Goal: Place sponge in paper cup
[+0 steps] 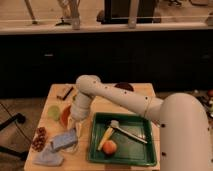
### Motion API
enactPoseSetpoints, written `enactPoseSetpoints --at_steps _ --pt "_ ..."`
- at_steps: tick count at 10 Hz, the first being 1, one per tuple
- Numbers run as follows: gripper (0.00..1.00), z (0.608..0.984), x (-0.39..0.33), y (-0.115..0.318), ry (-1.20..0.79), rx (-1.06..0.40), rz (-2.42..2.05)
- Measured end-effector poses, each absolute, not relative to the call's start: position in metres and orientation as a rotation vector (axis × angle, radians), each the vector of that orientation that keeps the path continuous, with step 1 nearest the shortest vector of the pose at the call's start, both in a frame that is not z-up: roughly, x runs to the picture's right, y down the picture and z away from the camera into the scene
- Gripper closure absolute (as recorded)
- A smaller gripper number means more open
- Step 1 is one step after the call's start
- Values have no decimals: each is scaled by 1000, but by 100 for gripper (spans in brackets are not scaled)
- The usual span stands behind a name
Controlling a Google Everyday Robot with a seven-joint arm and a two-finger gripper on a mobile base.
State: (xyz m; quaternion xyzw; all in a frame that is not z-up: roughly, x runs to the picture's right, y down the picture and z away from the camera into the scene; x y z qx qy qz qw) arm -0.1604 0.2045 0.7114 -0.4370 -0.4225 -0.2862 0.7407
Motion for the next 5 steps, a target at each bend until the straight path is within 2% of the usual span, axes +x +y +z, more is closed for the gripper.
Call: enactPoseSetpoints --at_steps 2,3,5 --pt "32 710 -159 204 -936 -957 -625" --pt "24 709 -158 205 -938 -957 -623" --pt "20 709 -157 205 -943 -957 -621"
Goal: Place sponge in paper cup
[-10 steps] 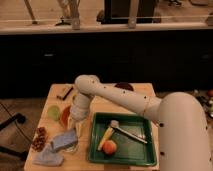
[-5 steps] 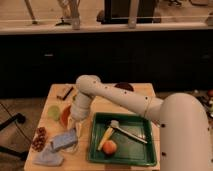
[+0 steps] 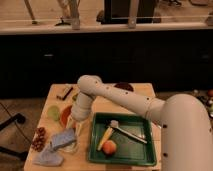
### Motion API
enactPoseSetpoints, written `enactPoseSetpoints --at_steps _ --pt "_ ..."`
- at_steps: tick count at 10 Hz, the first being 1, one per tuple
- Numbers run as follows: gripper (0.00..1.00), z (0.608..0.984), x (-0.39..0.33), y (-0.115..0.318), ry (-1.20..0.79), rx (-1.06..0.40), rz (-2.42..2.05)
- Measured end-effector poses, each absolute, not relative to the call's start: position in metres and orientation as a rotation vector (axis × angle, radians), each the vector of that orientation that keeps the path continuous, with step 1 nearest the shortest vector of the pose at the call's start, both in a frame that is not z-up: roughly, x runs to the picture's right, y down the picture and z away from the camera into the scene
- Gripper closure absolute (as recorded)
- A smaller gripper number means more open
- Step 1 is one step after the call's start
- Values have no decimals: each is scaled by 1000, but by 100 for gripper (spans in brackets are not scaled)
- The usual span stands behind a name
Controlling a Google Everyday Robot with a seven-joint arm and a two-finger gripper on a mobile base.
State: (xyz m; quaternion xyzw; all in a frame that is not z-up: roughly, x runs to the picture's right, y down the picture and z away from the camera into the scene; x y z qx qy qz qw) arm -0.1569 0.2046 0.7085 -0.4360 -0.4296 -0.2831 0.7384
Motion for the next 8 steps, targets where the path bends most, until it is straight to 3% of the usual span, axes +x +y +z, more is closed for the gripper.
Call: enactPoseSetpoints --at_steps 8 --pt "20 699 -150 198 -917 -948 -622"
